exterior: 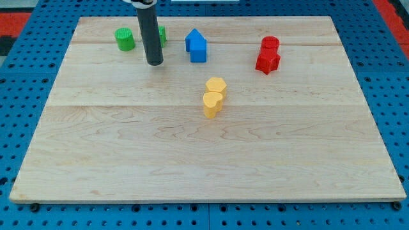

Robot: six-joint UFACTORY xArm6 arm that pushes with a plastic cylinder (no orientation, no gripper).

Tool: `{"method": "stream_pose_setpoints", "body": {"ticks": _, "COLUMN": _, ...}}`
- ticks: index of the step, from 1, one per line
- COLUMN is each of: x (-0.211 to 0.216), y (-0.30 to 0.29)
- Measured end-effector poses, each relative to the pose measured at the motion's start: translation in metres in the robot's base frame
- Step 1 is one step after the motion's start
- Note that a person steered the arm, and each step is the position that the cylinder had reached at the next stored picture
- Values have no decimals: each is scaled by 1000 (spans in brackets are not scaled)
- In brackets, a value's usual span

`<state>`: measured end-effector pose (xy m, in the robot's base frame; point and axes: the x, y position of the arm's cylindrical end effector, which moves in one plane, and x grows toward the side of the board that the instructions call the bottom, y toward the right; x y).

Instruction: Push the green star and blue blocks slightly towards the yellow hexagon

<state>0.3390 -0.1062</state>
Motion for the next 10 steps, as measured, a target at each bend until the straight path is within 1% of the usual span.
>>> {"method": "stream_pose_setpoints", "body": {"ticks": 1, "x": 9, "y": -76}}
{"method": "stream_pose_setpoints", "body": {"ticks": 2, "x": -46, "y": -131}}
{"method": "stream_pose_setpoints", "body": {"ticks": 3, "x": -107, "y": -121}}
{"method": "stream_pose_setpoints", "body": {"ticks": 4, "x": -134, "y": -53}}
{"method": "stream_pose_setpoints", "body": {"ticks": 5, "x": -120, "y": -19}}
{"method": "stream_pose_setpoints", "body": {"ticks": 6, "x": -82, "y": -19}}
{"method": "stream_pose_setpoints", "body": {"ticks": 7, "x": -85, "y": 2}}
{"method": "stream_pose_setpoints", "body": {"ticks": 9, "x": -91, "y": 96}}
{"method": "stream_pose_setpoints", "body": {"ticks": 10, "x": -54, "y": 97}}
